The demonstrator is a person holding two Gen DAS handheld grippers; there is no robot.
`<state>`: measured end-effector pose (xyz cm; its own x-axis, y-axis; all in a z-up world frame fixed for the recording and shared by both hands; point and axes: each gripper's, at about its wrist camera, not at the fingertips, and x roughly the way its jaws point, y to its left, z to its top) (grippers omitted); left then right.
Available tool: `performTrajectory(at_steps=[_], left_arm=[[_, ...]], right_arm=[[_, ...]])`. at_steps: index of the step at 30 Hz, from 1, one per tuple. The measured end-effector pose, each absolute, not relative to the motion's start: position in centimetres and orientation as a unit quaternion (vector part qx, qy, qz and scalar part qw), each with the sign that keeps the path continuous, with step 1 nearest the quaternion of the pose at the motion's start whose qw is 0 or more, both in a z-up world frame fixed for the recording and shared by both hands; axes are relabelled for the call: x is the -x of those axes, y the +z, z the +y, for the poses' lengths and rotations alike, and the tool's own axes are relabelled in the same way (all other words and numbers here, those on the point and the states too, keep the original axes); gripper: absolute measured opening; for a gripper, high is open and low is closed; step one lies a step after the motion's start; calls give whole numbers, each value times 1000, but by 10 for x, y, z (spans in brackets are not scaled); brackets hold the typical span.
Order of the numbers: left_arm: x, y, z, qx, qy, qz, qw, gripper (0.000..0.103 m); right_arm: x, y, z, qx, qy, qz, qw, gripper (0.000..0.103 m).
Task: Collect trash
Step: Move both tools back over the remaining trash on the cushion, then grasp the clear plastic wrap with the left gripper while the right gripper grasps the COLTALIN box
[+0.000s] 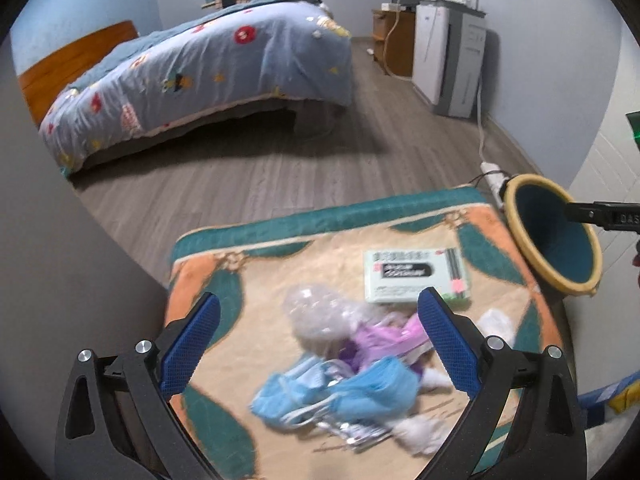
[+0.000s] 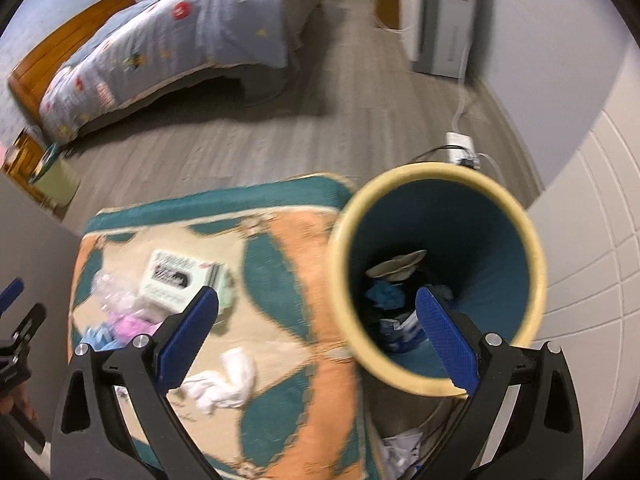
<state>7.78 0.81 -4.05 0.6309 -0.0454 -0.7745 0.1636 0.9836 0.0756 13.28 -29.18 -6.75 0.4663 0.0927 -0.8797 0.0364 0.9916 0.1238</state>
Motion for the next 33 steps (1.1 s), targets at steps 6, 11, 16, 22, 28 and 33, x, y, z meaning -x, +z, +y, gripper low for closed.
performTrajectory(at_steps=[6, 11, 16, 22, 28, 33], left_arm=[[-79, -40, 32, -40, -57, 430, 900, 98], [-86, -47, 42, -39, -57, 438, 896, 98], [-96, -57, 49, -42, -65, 450, 890, 98], [-116, -80, 47, -38, -79, 477, 875, 98], [-134, -106, 37, -51, -91, 504, 857, 97], [-148, -123, 32, -72, -97, 525, 842, 97]], right_arm=[[-134, -74, -243, -18, 47, 528, 848, 97], [-136, -88, -213, 24, 74, 534, 842, 97], [-144, -105, -194, 54, 99, 539, 835, 97], [-161, -127, -175, 79, 127, 546, 824, 97], [-176, -154, -155, 103, 166, 562, 804, 97], [-180, -167, -137, 149, 196, 561, 790, 97]])
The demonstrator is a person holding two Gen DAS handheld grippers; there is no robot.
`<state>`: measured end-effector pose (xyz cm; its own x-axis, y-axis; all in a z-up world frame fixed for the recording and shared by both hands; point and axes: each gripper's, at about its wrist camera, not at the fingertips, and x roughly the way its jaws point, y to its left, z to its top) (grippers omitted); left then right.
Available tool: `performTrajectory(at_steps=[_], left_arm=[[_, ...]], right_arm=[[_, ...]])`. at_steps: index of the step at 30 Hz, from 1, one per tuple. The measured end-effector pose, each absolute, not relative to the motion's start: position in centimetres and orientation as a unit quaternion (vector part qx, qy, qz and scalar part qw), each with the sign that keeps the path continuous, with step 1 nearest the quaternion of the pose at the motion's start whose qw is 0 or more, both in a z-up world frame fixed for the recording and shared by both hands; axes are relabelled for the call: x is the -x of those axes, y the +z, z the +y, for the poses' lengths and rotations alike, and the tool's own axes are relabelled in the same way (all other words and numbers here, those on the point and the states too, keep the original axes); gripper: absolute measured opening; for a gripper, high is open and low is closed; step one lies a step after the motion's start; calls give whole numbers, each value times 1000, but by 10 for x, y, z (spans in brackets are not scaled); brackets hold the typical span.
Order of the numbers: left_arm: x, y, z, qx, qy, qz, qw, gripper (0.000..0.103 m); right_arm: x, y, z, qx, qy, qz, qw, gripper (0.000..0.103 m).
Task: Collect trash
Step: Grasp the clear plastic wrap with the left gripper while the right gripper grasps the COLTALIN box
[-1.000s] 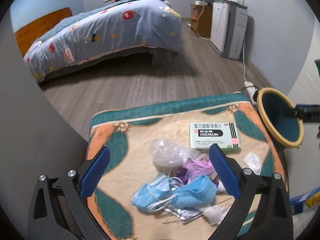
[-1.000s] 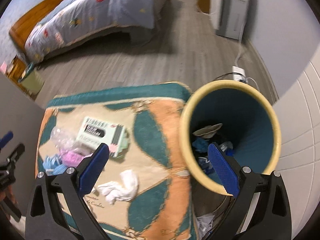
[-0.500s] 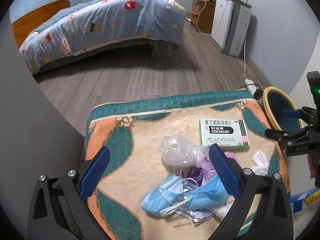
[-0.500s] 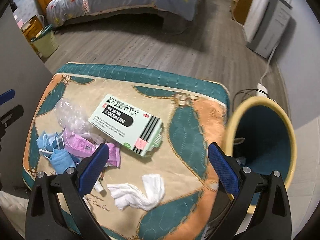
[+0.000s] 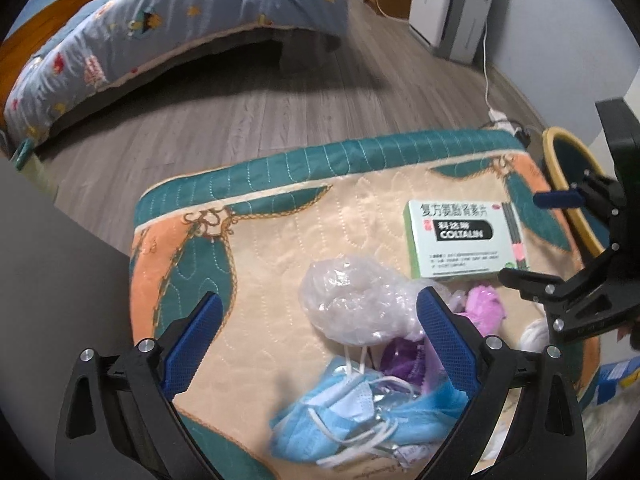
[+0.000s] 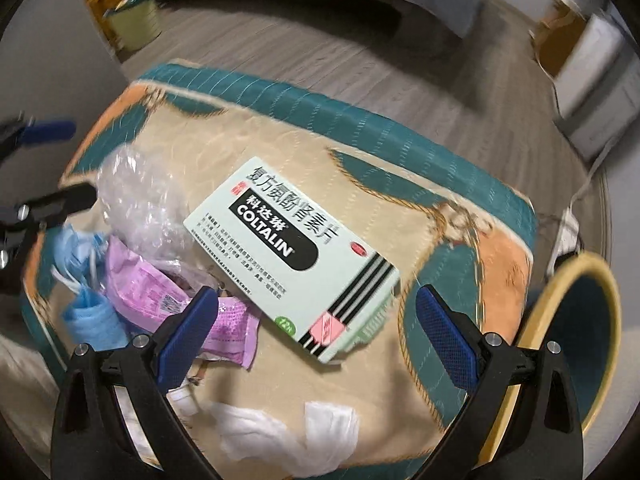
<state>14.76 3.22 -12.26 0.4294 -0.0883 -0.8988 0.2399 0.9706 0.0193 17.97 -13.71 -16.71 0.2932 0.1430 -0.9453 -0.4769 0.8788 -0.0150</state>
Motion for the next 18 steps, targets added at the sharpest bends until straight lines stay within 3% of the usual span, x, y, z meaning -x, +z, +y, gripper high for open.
performTrajectory(at_steps=[11, 18], left_arm=[[-167, -136, 33, -50, -118, 543, 830, 94], [-175, -144, 29, -45, -138, 557, 817, 79]], right_arm=[[-196, -189, -122, 167, 238, 565, 772, 97], [-201, -195, -112, 170, 247, 560, 772, 97]])
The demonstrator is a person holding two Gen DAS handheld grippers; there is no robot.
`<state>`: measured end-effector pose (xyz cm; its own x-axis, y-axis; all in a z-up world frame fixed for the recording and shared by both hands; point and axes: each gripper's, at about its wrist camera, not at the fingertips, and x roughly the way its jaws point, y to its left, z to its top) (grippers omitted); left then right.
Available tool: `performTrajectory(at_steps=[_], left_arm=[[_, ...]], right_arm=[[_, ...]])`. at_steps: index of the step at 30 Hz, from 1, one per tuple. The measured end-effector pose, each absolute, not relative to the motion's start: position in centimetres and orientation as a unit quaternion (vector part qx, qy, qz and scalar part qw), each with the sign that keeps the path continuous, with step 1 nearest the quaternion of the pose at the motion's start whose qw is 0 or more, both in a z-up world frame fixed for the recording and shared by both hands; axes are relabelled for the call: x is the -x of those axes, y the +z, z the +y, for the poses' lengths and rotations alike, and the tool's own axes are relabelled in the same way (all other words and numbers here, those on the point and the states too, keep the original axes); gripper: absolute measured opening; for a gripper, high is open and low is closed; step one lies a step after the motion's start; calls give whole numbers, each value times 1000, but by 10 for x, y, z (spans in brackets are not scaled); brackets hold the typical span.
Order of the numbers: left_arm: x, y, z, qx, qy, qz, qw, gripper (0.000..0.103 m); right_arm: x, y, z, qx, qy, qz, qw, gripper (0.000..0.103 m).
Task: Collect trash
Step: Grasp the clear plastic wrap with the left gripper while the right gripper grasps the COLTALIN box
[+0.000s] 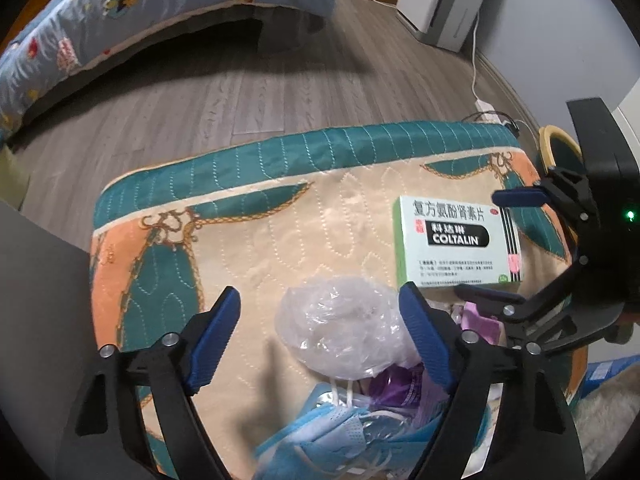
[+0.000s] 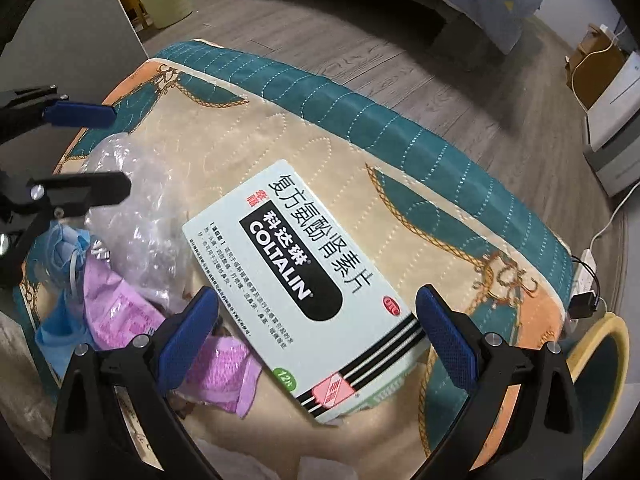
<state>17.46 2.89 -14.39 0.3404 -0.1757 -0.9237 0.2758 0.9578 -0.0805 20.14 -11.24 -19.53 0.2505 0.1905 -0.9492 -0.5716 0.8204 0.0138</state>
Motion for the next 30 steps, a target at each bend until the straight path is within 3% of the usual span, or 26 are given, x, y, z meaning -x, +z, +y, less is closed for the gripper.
performTrajectory(at_steps=[11, 13, 17, 30], left_arm=[[-177, -155, 22, -47, -166, 576, 799, 39], [-177, -154, 22, -43, -169, 577, 798, 32], [-178, -150, 17, -54, -170, 569, 803, 27], [-167, -93, -4, -69, -140, 487, 859, 27]], right_arm=[[-217, -207, -102, 181, 233, 564, 772, 97], [-217, -206, -102, 179, 233, 563, 773, 91], [-215, -201, -109, 172, 233, 566, 772, 83], [-199, -152, -162, 102, 196, 544, 809, 78]])
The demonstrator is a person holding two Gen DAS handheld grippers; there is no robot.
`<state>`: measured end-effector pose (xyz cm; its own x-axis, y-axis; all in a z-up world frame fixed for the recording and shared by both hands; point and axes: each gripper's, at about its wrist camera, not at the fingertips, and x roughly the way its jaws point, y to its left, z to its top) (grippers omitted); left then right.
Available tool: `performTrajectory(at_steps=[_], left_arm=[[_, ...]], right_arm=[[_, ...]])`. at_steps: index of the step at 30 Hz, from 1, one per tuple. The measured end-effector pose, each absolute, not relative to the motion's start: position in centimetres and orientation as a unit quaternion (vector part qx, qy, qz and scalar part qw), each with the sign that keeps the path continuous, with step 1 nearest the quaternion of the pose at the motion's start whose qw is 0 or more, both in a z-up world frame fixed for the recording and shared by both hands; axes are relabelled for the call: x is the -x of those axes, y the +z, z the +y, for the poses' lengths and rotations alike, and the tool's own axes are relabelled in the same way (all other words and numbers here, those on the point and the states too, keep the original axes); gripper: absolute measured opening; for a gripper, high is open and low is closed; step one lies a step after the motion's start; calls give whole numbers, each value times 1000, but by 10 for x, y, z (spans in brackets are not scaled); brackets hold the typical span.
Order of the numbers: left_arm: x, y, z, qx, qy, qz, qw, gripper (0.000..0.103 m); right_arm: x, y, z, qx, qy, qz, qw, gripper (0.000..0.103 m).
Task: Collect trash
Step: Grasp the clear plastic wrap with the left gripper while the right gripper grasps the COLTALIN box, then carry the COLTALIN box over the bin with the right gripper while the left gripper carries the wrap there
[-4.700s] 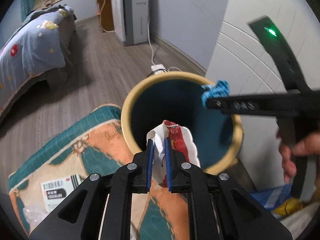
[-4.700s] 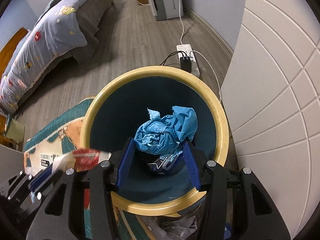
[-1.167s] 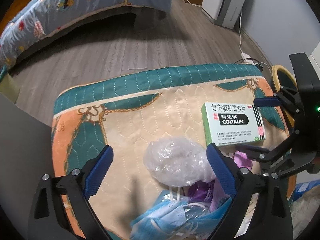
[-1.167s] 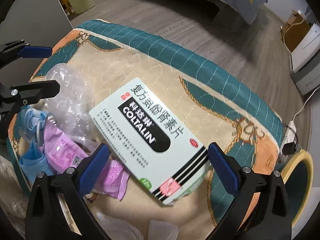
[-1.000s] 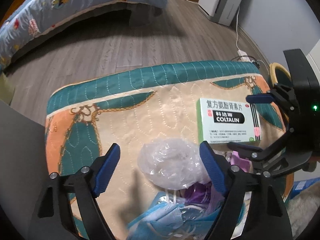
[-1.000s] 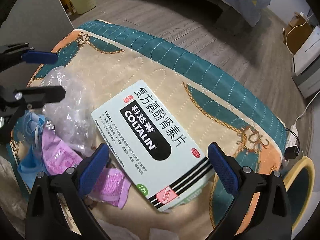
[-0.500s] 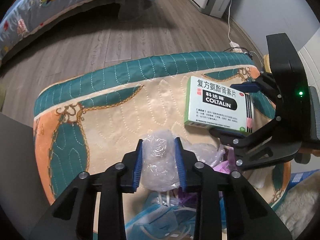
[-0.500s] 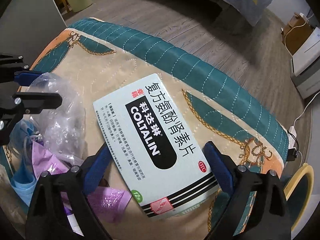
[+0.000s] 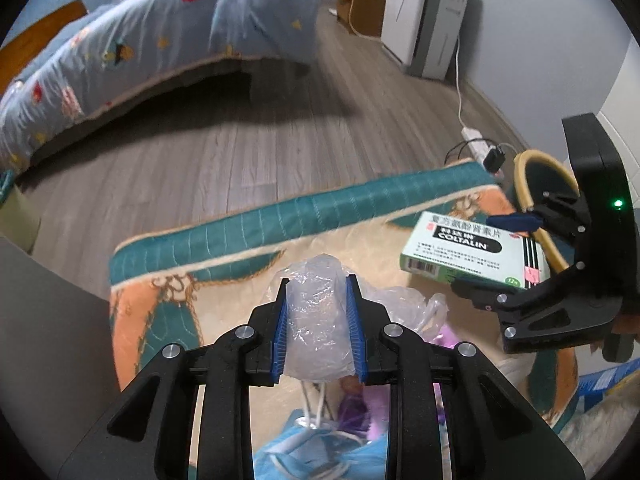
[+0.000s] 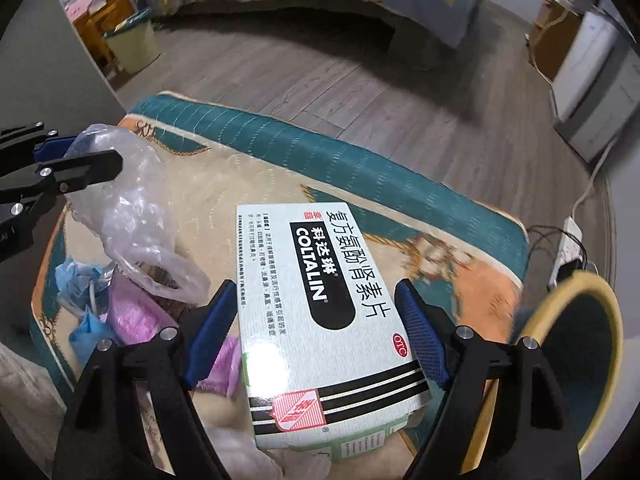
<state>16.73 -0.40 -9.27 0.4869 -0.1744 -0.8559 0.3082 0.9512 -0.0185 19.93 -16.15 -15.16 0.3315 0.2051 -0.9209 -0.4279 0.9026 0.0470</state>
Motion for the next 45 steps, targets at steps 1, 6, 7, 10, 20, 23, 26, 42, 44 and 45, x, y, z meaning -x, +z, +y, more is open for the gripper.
performTrajectory(at_steps=[1, 6, 7, 10, 20, 23, 26, 42, 44, 45], left_arm=[[-165, -90, -7, -69, -141, 483, 862, 27], [-152, -77, -21, -74, -147, 470, 867, 27], [-150, -75, -24, -75, -149, 468, 868, 27], [-142, -68, -33, -81, -155, 459, 871, 27], [-126, -51, -61, -92, -171, 435, 879, 27], [-124, -49, -70, -95, -179, 432, 879, 27], [-123, -47, -81, -96, -187, 429, 878, 27], [-93, -53, -160, -130, -279, 422, 853, 27], [-90, -57, -171, -134, -288, 425, 848, 27], [-88, -58, -176, -136, -290, 425, 846, 27]], right_arm=[[-198, -150, -164, 101, 192, 545, 810, 78], [-184, -137, -187, 90, 171, 542, 818, 78], [-180, -134, -190, 90, 168, 540, 820, 78], [-169, -123, -199, 92, 160, 528, 829, 78], [-142, -95, -241, 75, 127, 504, 851, 78], [-136, -90, -252, 76, 120, 502, 853, 78], [-129, -83, -263, 71, 114, 499, 856, 78], [-128, -57, -392, -38, -17, 475, 879, 78], [-130, -63, -411, -55, -39, 477, 876, 78], [-131, -68, -418, -64, -49, 481, 873, 78]])
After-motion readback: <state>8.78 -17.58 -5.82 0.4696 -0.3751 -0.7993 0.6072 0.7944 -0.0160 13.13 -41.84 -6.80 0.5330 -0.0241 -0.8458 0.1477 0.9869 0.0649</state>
